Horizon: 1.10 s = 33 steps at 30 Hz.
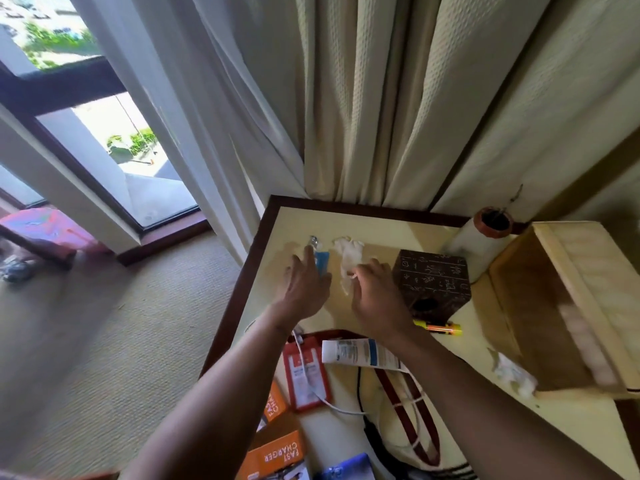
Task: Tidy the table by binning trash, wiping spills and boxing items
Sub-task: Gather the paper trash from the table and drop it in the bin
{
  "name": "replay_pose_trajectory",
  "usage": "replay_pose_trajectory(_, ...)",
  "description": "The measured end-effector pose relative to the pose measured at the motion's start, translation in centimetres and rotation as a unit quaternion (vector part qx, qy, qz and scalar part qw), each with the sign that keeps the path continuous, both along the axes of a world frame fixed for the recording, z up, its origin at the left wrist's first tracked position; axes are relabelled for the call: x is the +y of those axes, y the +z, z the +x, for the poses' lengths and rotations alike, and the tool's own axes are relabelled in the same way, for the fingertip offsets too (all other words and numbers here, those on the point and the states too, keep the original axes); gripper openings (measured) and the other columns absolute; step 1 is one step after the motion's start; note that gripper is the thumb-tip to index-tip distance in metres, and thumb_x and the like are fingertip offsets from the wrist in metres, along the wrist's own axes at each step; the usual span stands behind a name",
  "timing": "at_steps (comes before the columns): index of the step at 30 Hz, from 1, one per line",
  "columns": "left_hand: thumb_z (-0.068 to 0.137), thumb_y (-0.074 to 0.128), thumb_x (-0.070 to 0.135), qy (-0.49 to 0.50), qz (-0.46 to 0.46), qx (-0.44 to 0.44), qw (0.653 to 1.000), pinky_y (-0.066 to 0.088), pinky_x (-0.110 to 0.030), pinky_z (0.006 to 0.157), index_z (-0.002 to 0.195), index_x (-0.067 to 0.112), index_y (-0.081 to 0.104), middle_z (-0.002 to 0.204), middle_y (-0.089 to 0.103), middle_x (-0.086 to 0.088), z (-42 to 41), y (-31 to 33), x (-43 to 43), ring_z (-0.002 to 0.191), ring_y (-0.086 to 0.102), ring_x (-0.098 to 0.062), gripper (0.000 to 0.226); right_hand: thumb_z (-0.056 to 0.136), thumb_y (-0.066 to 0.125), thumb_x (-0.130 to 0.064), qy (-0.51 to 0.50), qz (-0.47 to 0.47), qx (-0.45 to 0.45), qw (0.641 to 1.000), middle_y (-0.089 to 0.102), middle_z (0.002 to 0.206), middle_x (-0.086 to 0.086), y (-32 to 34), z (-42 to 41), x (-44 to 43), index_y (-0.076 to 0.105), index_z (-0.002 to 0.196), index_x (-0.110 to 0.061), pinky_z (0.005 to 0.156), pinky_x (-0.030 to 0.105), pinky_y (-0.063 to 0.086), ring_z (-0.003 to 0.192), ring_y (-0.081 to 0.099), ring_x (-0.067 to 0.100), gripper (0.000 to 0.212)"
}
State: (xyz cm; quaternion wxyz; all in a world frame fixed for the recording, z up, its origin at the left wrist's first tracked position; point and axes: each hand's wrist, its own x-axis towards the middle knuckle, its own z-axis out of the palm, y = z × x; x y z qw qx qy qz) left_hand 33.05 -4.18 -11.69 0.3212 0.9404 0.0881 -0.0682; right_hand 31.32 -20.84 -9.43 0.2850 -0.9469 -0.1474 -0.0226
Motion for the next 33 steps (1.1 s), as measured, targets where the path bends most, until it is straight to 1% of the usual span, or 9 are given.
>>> replay_pose_trajectory(7, 0.09, 0.061, 0.059, -0.057, 0.117, 0.028, 0.991, 0.054, -0.057, 0.09, 0.16, 0.038, -0.013, 0.144, 0.04, -0.027, 3.1, -2.3, 1.8, 0.115, 0.056, -0.048, 0.103, 0.096, 0.055, -0.01, -0.016, -0.072, -0.015, 0.997, 0.051, 0.139, 0.009, -2.0, 4.9, 2.7, 0.058, 0.134, -0.01, 0.102, 0.04, 0.047, 0.128, 0.044, 0.028, 0.038)
replay_pose_trajectory(10, 0.092, 0.058, 0.063, -0.084, 0.155, 0.026, 0.984, 0.05, -0.059, 0.095, 0.159, 0.038, -0.019, 0.151, 0.035, -0.027, 4.5, -2.4, 1.9, 0.124, 0.052, -0.05, 0.106, 0.098, 0.051, -0.011, 0.015, -0.104, 0.031, 0.994, 0.024, 0.164, 0.009, -3.0, 6.3, 3.2, 0.042, 0.149, -0.012, 0.118, 0.049, 0.036, 0.154, 0.015, 0.032, 0.052)
replay_pose_trajectory(12, 0.094, 0.055, 0.063, -0.099, 0.158, 0.034, 0.982, 0.048, -0.062, 0.099, 0.16, 0.037, -0.015, 0.156, 0.031, -0.028, 5.2, -2.6, 2.1, 0.129, 0.048, -0.051, 0.099, 0.098, 0.05, -0.017, 0.044, -0.177, 0.07, 0.981, -0.001, 0.171, 0.008, -3.6, 7.0, 3.5, 0.022, 0.157, -0.016, 0.121, 0.054, 0.027, 0.157, -0.005, 0.032, 0.065)
replay_pose_trajectory(14, 0.099, 0.05, 0.059, -0.106, 0.165, 0.026, 0.98, 0.049, -0.059, 0.097, 0.16, 0.032, -0.001, 0.149, 0.037, -0.027, 5.4, -2.9, 2.3, 0.125, 0.052, -0.047, 0.084, 0.097, 0.049, -0.023, 0.068, -0.231, 0.101, 0.965, -0.008, 0.171, 0.006, -4.0, 7.3, 3.5, 0.012, 0.16, -0.019, 0.12, 0.058, 0.025, 0.157, -0.009, 0.031, 0.072)
replay_pose_trajectory(19, 0.107, 0.044, 0.04, -0.11, 0.21, -0.023, 0.971, 0.054, -0.051, 0.09, 0.15, 0.022, 0.031, 0.137, 0.049, -0.018, 4.9, -3.7, 2.8, 0.115, 0.058, -0.037, 0.049, 0.09, 0.061, -0.032, 0.071, -0.25, 0.125, 0.958, 0.013, 0.164, 0.008, -4.3, 5.6, 3.3, 0.022, 0.156, -0.021, 0.115, 0.053, 0.031, 0.15, 0.016, 0.034, 0.077)
replay_pose_trajectory(23, 0.104, 0.05, 0.026, -0.133, 0.235, -0.033, 0.962, 0.052, -0.05, 0.089, 0.139, 0.023, 0.041, 0.131, 0.054, -0.014, 3.8, -3.7, 3.0, 0.114, 0.057, -0.035, 0.036, 0.085, 0.064, -0.005, 0.043, -0.199, 0.109, 0.973, 0.034, 0.144, 0.011, -4.5, 3.9, 3.0, 0.041, 0.143, -0.015, 0.099, 0.04, 0.045, 0.127, 0.037, 0.031, 0.064)
replay_pose_trajectory(27, 0.097, 0.051, 0.012, -0.142, 0.222, -0.004, 0.965, 0.047, -0.045, 0.092, 0.135, 0.017, 0.045, 0.129, 0.053, -0.013, 2.1, -3.6, 2.6, 0.113, 0.054, -0.033, 0.038, 0.088, 0.054, 0.006, 0.02, -0.091, 0.159, 0.983, 0.044, 0.13, 0.012, -4.5, 2.2, 2.6, 0.047, 0.131, -0.01, 0.09, 0.035, 0.042, 0.12, 0.043, 0.029, 0.047)
replay_pose_trajectory(31, 0.1, 0.043, 0.0, -0.035, 0.015, 0.0, 0.999, 0.048, -0.043, 0.081, 0.121, 0.004, 0.046, 0.117, 0.053, -0.017, 0.4, -1.9, 1.9, 0.099, 0.056, -0.033, 0.022, 0.087, 0.046, 0.008, -0.052, 0.053, 0.169, 0.983, 0.048, 0.124, 0.008, -2.9, 0.5, 2.0, 0.052, 0.128, -0.009, 0.095, 0.035, 0.045, 0.119, 0.046, 0.025, 0.045)
replay_pose_trajectory(33, 0.106, 0.039, 0.006, 0.041, -0.082, -0.017, 0.996, 0.041, -0.04, 0.074, 0.114, 0.004, 0.046, 0.111, 0.05, -0.014, -0.8, 0.0, 1.7, 0.088, 0.051, -0.026, 0.01, 0.088, 0.048, 0.009, -0.083, 0.101, 0.145, 0.981, 0.049, 0.118, 0.006, -1.2, -0.9, 1.4, 0.054, 0.124, -0.007, 0.083, 0.02, 0.043, 0.112, 0.05, 0.021, 0.04)
